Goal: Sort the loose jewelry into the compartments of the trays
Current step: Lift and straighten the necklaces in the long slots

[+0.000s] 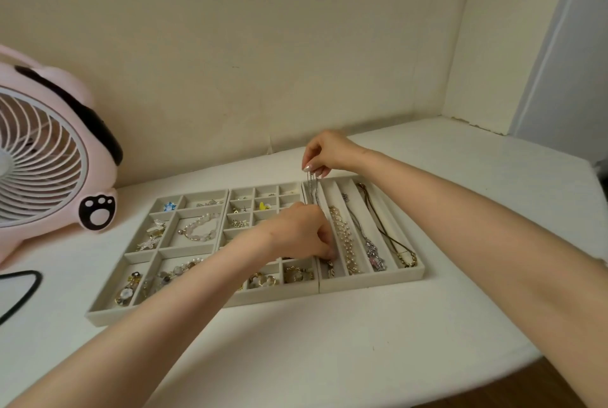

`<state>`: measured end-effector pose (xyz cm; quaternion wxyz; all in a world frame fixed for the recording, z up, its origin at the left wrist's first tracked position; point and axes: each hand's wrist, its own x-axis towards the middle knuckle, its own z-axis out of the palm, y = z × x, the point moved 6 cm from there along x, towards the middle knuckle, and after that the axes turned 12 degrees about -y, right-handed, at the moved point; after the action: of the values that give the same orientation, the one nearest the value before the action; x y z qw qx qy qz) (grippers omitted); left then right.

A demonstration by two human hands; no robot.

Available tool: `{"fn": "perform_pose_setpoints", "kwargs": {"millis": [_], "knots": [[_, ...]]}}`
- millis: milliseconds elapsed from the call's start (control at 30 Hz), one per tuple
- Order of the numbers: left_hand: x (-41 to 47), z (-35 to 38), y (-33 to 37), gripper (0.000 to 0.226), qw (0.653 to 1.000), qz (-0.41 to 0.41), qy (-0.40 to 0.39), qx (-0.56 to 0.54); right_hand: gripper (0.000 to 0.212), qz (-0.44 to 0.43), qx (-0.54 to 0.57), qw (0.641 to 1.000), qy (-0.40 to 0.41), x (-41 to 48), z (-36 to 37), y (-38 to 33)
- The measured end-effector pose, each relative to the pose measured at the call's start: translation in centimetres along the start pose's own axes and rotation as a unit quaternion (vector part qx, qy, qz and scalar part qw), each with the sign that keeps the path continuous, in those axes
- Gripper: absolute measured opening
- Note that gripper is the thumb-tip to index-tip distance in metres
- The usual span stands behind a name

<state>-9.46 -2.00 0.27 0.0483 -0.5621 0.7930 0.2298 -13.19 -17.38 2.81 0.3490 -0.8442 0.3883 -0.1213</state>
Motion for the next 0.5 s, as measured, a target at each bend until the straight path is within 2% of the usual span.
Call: {"fn": "perform_pose_setpoints", "kwargs": {"millis": [300,433,500], "knots": [[0.1,-0.2,-0.3,0.013,1.0,0.008,-0.008,-0.012,0.014,-0.017,-0.017,0.999,-0.044,-1.5,1.1,-0.4],[0.0,-0.9,-0.9,0.016,1.0,0.001,0.0,-0.019,0.013,-0.014,-0.03,0.999,-0.014,-2.1,0.4,-0.5],[-0.1,-1.2,-1.1,0.014,1.0,0.001,0.007,-0.021,0.01,0.008,-0.084,0.996,-0.005,-2.4,-0.3,-0.4]]}}
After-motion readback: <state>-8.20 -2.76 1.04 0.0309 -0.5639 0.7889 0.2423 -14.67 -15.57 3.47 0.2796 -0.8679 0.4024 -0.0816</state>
